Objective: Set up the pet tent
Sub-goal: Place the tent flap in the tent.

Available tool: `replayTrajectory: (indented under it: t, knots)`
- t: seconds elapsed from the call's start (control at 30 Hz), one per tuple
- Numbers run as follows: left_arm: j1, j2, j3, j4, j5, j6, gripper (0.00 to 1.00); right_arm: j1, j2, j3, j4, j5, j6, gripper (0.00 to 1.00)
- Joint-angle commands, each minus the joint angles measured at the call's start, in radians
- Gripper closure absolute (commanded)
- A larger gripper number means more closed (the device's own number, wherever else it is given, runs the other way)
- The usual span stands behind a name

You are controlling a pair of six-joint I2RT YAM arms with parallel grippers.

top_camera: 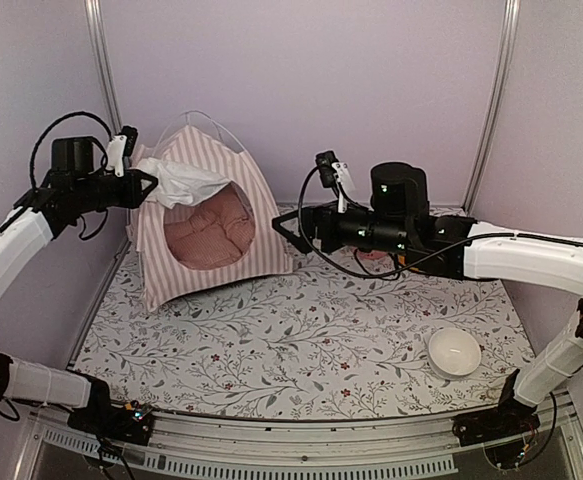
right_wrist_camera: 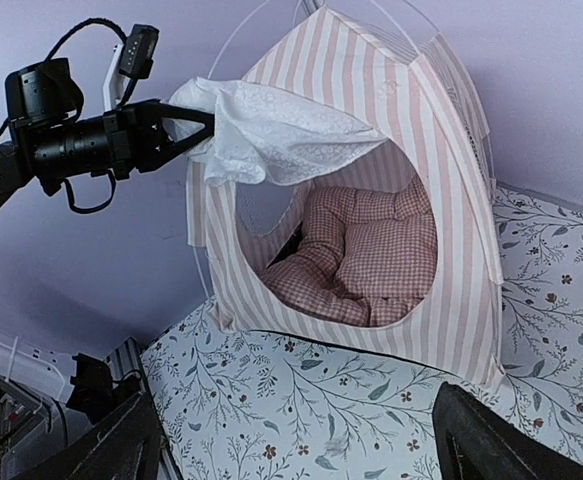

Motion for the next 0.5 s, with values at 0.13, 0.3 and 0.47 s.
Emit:
replayTrajectory:
  t: [0.13,0.3,0.47]
  knots:
    - [0.022,-0.016,-0.007,0.093,0.113,-0.046,0.26,-0.014,0.011,-0.059,-0.011,0.001,0.048,0.04]
    - [-0.011,-0.154,-0.056,0.060,0.089,-0.170,0.26,-0.016,0.016,-0.066,-0.021,0.000,0.053,0.04]
    - [-0.037,-0.256,-0.119,-0.007,0.111,-0.217,0.78,-0.023,0.038,-0.057,-0.024,-0.025,0.055,0.04]
